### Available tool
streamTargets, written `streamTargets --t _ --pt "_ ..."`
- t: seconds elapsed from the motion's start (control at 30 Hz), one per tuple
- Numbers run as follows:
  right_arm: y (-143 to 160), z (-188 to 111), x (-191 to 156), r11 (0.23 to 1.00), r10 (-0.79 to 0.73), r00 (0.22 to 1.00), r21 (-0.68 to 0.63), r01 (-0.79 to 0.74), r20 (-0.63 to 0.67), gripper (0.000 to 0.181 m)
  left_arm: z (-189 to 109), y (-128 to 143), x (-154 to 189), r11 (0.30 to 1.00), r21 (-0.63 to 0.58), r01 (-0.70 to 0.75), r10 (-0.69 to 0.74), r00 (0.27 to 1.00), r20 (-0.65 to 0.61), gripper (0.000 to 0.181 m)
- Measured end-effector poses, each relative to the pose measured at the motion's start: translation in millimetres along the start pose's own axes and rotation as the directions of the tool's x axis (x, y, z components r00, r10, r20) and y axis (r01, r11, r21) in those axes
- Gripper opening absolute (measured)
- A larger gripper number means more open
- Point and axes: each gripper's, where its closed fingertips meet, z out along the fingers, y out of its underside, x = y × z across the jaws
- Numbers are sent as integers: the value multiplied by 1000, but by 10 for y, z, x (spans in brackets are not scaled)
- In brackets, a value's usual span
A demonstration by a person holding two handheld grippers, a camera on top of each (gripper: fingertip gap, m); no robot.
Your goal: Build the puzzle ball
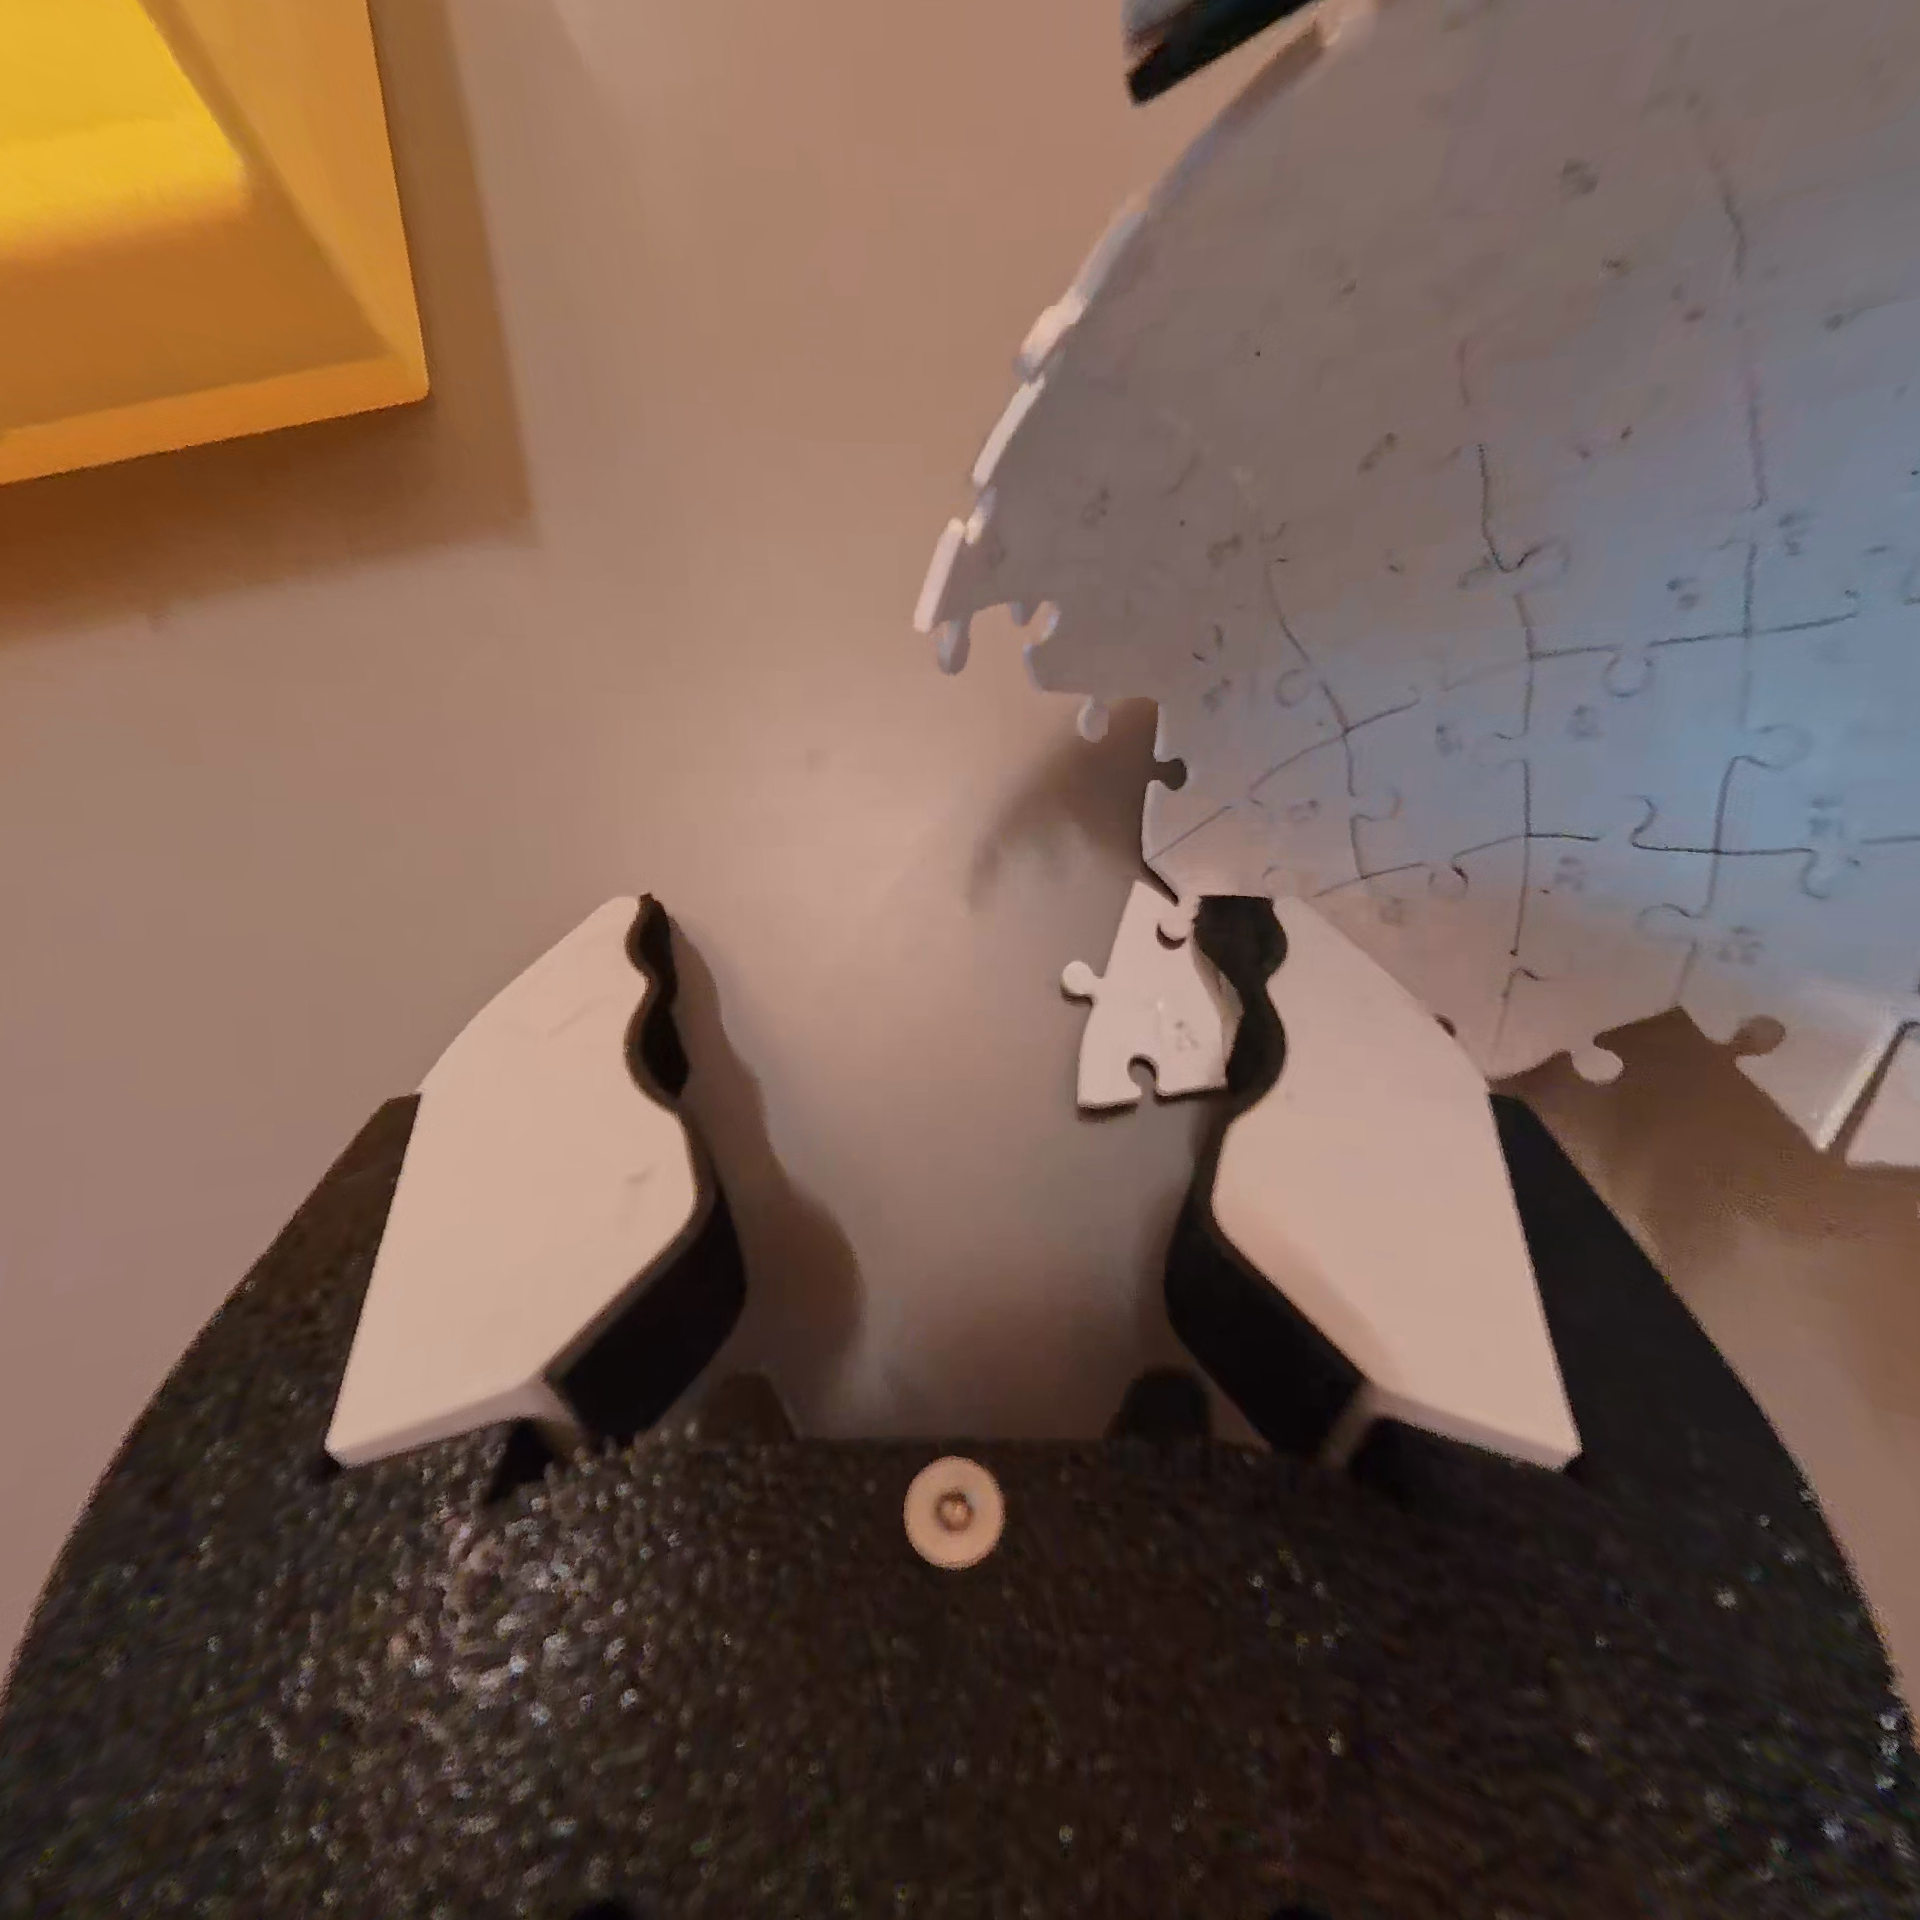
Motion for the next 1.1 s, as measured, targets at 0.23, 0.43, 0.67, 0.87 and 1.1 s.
streamTargets --t 0.23,0.43,0.67,0.87,1.1 --pt "74 31 25 980 173 984 107 -167 -51 145 4 2 2 1000 -1 7 -7 1000 -5 102" --pt "73 37 28 966 191 980 188 -178 -58 145 4 3 2 1000 0 7 -7 1000 -7 102" --pt "79 51 42 961 109 983 270 -65 -151 146 7 2 -3 1000 0 10 -10 1000 -4 102" --pt "76 32 49 950 50 973 310 23 -225 142 8 3 -2 1000 0 10 -10 1000 -6 102" --pt "25 -16 30 919 -81 939 341 200 -333 136 10 3 -5 1000 0 11 -11 1000 -5 102"
